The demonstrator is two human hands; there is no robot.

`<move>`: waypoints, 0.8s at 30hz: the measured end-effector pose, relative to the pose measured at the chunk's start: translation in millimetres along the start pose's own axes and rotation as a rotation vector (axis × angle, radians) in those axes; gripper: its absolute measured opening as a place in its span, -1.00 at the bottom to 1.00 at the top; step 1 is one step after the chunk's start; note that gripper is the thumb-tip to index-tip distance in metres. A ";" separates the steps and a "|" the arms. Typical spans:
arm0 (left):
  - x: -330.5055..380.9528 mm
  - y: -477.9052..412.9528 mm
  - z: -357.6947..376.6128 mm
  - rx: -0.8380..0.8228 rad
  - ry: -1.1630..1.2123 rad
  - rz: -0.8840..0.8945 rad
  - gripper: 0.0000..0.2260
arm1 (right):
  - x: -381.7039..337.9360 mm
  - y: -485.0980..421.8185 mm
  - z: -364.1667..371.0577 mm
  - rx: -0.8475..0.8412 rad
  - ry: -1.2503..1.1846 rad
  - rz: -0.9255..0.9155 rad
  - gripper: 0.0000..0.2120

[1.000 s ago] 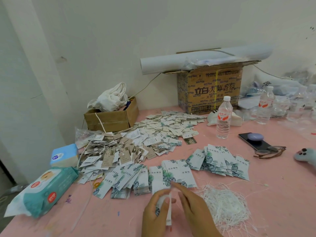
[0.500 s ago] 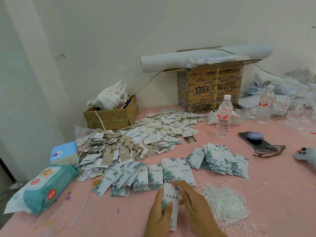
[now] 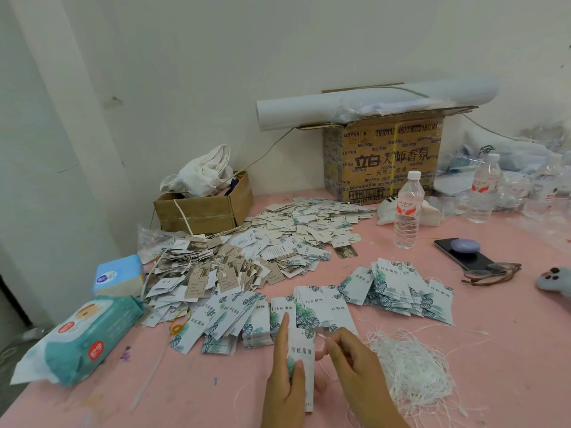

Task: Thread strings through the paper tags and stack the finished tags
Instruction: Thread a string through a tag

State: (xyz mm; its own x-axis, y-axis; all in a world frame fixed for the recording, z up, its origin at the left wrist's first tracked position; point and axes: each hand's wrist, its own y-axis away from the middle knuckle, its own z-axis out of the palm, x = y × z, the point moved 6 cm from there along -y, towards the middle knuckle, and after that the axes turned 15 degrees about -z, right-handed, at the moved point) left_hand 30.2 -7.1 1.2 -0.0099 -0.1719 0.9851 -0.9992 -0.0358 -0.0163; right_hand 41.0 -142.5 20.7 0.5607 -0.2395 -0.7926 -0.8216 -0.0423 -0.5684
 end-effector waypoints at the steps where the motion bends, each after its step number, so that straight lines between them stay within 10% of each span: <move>1: -2.5 -1.3 -0.2 0.009 -0.004 -0.013 -0.43 | -0.8 0.1 0.2 -0.009 -0.002 -0.007 -0.78; 9: 13.1 4.1 3.5 -0.008 -0.028 0.060 -0.40 | -5.5 -1.8 -4.8 0.020 0.024 -0.091 -0.74; 24: 10.0 7.7 -13.8 0.169 0.195 -0.048 -0.95 | 5.5 -1.0 11.1 -0.209 0.123 -0.188 -0.83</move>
State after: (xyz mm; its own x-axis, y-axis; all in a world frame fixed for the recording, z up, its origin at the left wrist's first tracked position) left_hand 22.0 4.5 13.3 0.0138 0.0261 0.9996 -0.9784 -0.2057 0.0189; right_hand 46.1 -132.9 14.4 0.6989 -0.3241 -0.6376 -0.7150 -0.2924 -0.6351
